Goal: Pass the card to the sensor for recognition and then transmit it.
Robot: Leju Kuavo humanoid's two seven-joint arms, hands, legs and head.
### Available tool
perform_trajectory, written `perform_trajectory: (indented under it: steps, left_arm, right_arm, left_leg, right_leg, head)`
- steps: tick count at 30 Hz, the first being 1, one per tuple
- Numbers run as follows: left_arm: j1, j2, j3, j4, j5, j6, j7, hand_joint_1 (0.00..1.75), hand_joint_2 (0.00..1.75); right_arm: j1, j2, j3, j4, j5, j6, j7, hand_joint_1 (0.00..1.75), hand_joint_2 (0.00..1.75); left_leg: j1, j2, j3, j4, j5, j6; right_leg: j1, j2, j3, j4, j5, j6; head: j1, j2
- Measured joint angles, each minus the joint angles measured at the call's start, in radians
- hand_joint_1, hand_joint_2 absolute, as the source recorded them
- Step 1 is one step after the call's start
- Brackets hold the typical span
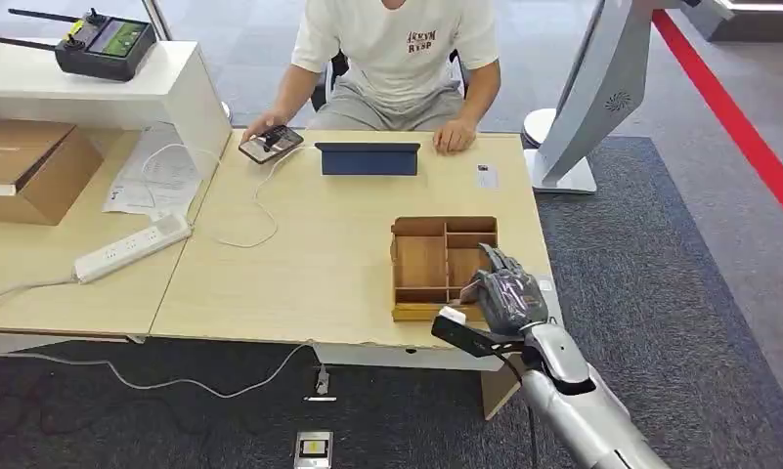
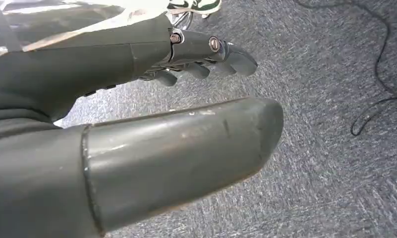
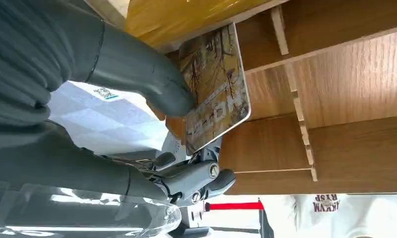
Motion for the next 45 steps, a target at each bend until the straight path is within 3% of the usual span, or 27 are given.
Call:
perform_trajectory:
  steps: [10, 18, 27, 36, 40, 45]
  left_arm:
    - [0.0, 0.0, 0.0, 0.0, 0.0, 0.0, -0.007, 0.0, 0.0]
    - [0.0, 0.0, 0.0, 0.0, 0.006, 0.0, -0.005, 0.0, 0.0]
    - [0.001, 0.0, 0.0, 0.0, 0.004, 0.002, -0.009, 0.0, 0.0]
    - [0.001, 0.0, 0.0, 0.0, -0.012, 0.001, -0.021, 0.0, 0.0]
    - [0.001, 0.002, -0.001, 0.0, -0.027, -0.003, -0.037, 0.0, 0.0]
    - [-0.001, 0.006, -0.004, 0.0, -0.048, -0.011, -0.056, 0.0, 0.0]
  right_arm:
    - [0.003, -0.001, 0.0, -0.011, 0.0, 0.007, 0.0, 1.75, 1.75]
    - [0.003, 0.002, -0.021, -0.048, -0.023, -0.045, -0.007, 1.75, 1.75]
    - [-0.03, -0.02, -0.12, -0.26, -0.006, 0.013, 0.012, 1.75, 1.75]
    - [-0.06, -0.03, -0.193, -0.391, 0.008, 0.049, 0.002, 1.75, 1.75]
    - [-0.084, -0.026, -0.195, -0.388, 0.005, 0.044, -0.034, 1.75, 1.75]
    - [-0.202, -0.007, -0.195, -0.268, -0.008, 0.013, -0.099, 1.75, 1.75]
  left_leg:
    - [0.0, 0.0, 0.0, 0.0, 0.0, 0.0]
    - [0.0, 0.0, 0.0, 0.0, 0.0, 0.0]
    - [0.0, 0.0, 0.0, 0.0, 0.0, 0.0]
    - [0.0, 0.0, 0.0, 0.0, 0.0, 0.0]
    - [0.0, 0.0, 0.0, 0.0, 0.0, 0.0]
    - [0.0, 0.0, -0.001, 0.0, 0.001, 0.0]
  right_leg:
    - [0.0, 0.0, 0.0, 0.0, 0.0, 0.0]
    - [0.0, 0.0, 0.0, 0.0, 0.0, 0.0]
    - [0.0, 0.0, 0.0, 0.0, 0.0, 0.0]
    - [0.0, 0.0, 0.0, 0.0, 0.0, 0.0]
    - [0.0, 0.0, 0.0, 0.0, 0.0, 0.0]
    - [0.0, 0.0, 0.0, 0.001, 0.0, 0.0]
  head:
    - [0.0, 0.0]
    - [0.0, 0.0]
    - [0.0, 0.0]
    - [0.0, 0.0]
    - [0.0, 0.0]
    - [0.0, 0.0]
